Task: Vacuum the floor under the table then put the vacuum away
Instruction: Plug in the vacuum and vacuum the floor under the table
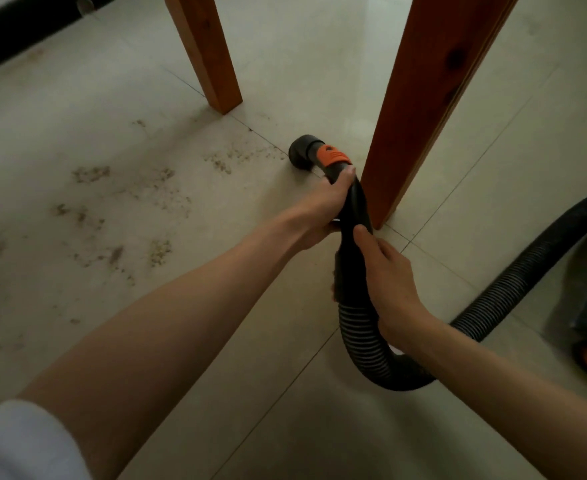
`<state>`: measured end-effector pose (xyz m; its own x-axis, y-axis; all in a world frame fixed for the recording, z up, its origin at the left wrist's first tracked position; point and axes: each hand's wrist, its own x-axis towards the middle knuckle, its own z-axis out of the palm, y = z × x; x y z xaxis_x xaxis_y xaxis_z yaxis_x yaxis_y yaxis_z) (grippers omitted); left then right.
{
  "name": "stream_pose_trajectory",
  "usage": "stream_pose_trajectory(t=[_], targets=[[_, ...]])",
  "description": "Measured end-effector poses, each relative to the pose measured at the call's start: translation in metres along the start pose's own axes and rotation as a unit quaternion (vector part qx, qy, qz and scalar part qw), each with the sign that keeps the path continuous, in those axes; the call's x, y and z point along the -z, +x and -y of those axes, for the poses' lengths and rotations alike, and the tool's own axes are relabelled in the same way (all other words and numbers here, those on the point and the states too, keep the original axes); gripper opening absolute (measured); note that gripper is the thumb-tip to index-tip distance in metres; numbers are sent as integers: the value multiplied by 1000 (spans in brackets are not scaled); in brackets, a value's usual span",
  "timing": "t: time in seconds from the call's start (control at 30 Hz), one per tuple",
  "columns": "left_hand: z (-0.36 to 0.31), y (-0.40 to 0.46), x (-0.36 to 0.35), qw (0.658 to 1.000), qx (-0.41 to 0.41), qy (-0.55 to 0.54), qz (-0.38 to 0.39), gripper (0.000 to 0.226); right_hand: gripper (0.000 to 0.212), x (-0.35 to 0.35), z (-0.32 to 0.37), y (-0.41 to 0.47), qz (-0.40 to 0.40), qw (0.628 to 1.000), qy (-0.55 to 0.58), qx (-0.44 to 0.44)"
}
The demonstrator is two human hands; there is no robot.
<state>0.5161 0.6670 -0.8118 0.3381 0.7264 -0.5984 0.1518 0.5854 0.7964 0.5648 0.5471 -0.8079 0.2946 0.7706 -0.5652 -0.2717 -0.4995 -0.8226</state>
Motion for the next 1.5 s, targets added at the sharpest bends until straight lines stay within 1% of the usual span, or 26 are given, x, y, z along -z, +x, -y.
stream_pose_trajectory(t=[0.1, 0.23, 0.4, 0.47, 0.53, 0.63, 0.73, 0.9, 0.97, 1.13, 1.37, 1.5], targets=[[-6, 6, -2, 1000, -15, -2, -1, 37, 43, 4, 10, 7, 35, 996, 71, -30], [-10, 16, -1, 1000, -28, 5, -9, 49, 40, 4, 20, 15, 62, 991, 115, -41], [-19, 27, 6, 998, -54, -10, 2, 40, 36, -9, 27, 27, 65, 987, 147, -30], [-23, 28, 9, 997, -67, -22, 4, 28, 37, -16, 30, 32, 67, 987, 143, -25], [-27, 27, 12, 997, -73, -32, -3, 24, 36, -20, 33, 34, 67, 988, 137, -20], [-26, 25, 15, 997, -71, -40, -1, 25, 34, -18, 35, 32, 60, 991, 119, -16], [-22, 22, 18, 997, -63, -32, 15, 26, 33, -18, 30, 27, 48, 993, 108, -8], [-23, 16, 20, 996, -70, 32, 43, 32, 32, -26, 27, 34, 18, 990, 142, 13], [-26, 16, 20, 995, -81, 39, 46, 39, 32, -27, 34, 43, 25, 987, 158, 20], [-35, 24, 25, 996, -92, 2, 15, 39, 38, -32, 46, 63, 52, 987, 151, 15], [-50, 47, 40, 993, -101, -63, -24, 39, 40, -54, 60, 91, 73, 988, 137, 10], [-55, 58, 48, 992, -103, -72, -19, 38, 41, -60, 65, 103, 83, 986, 143, 0]])
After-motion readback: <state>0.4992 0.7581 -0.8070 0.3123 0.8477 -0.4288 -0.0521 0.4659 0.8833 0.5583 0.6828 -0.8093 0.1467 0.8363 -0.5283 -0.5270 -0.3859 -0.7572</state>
